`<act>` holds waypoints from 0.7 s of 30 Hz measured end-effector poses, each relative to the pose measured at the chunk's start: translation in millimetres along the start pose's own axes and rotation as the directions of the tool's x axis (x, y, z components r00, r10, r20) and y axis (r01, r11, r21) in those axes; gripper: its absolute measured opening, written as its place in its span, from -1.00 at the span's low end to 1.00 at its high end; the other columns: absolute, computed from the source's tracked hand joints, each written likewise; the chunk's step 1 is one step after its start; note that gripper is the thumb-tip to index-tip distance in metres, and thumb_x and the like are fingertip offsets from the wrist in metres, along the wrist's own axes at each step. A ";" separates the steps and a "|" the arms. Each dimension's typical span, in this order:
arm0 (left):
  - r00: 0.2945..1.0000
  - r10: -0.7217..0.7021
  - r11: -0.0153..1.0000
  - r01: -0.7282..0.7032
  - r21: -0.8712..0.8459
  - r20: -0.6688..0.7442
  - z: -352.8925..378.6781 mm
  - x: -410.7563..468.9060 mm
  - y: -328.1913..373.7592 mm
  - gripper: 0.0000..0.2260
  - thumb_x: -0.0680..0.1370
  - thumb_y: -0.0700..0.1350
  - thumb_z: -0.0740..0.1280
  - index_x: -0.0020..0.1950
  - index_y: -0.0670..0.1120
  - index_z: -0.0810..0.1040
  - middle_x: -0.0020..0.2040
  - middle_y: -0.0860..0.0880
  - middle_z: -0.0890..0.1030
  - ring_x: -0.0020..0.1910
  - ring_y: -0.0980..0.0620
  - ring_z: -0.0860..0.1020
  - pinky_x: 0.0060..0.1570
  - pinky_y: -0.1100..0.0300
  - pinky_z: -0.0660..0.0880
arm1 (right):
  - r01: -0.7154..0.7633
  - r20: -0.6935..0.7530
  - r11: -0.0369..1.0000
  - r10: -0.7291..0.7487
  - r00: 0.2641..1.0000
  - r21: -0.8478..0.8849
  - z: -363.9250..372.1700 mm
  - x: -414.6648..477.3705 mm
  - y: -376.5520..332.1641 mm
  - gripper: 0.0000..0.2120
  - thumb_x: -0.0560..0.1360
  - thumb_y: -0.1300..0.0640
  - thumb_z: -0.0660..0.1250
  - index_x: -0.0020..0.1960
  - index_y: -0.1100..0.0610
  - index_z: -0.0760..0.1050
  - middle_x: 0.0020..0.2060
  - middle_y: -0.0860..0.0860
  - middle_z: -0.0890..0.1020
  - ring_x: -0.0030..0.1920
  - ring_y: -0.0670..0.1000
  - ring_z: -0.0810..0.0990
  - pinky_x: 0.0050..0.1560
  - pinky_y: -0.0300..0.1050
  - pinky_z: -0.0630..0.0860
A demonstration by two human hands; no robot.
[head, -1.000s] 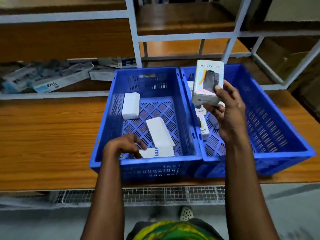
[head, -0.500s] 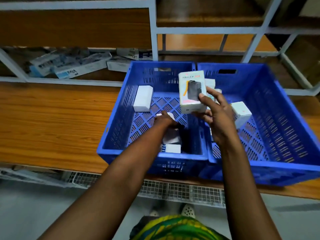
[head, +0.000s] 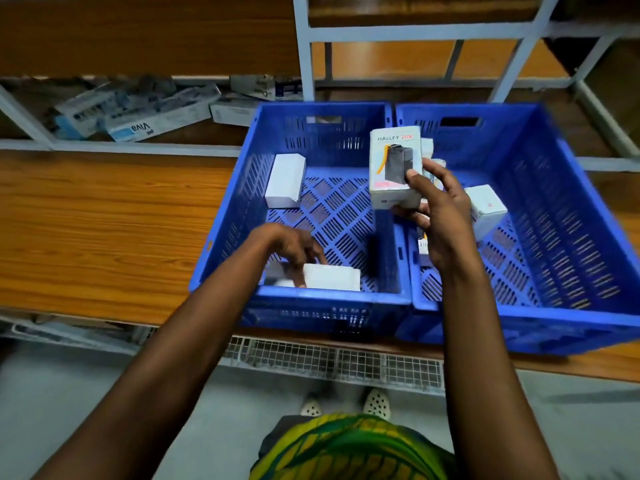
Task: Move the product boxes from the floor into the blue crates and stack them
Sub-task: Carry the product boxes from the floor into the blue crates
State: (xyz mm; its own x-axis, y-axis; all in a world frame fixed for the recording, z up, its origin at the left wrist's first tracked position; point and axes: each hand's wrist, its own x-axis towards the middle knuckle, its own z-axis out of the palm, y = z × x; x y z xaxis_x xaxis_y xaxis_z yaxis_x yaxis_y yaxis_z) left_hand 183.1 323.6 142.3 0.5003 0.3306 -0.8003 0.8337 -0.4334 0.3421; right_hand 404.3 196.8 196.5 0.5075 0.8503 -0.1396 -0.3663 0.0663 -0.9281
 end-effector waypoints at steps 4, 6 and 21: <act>0.907 0.032 0.949 -0.160 -0.273 -0.421 -12.8 1.5 -3.9 -0.45 0.36 0.08 0.62 0.30 -0.02 0.61 0.21 -0.04 0.65 0.19 0.01 0.61 0.29 0.06 0.51 | 0.000 -0.063 0.999 -0.002 0.998 -0.036 -19.2 6.8 -3.7 -0.60 0.55 0.18 0.45 0.37 0.12 0.52 0.19 0.21 0.68 0.08 0.19 0.67 -0.12 -0.05 0.70; 0.736 -0.024 0.858 -0.332 -0.391 -0.676 -24.1 -2.5 13.5 -0.58 0.41 0.06 0.60 0.20 -0.05 0.64 0.05 -0.02 0.70 0.01 0.12 0.66 0.03 0.20 0.58 | 0.012 -0.085 0.998 -0.018 0.996 -0.069 -31.7 8.3 -6.1 -0.61 0.55 0.17 0.45 0.36 0.11 0.54 0.11 0.18 0.70 0.04 0.18 0.67 -0.19 -0.09 0.68; 0.375 0.140 0.646 -0.736 -0.202 -0.917 -39.6 32.8 153.8 -0.92 0.51 -0.25 0.48 -0.06 -0.09 0.71 -0.22 0.09 0.68 -0.29 0.39 0.57 -0.12 0.38 0.49 | -0.360 -0.082 0.444 0.533 0.842 -0.820 -135.4 4.4 -21.0 -0.85 0.57 0.30 0.32 0.10 0.17 0.59 -0.18 0.11 0.60 -0.32 0.06 0.57 -0.28 -0.10 0.61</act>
State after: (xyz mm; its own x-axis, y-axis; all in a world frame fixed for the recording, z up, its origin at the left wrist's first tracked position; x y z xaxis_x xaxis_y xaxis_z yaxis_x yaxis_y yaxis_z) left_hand 337.1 300.9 188.2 0.5182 0.8317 0.1994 0.2174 -0.3536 0.9098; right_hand 519.8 128.4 168.6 0.2960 0.7088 -0.6403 0.2942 -0.7054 -0.6449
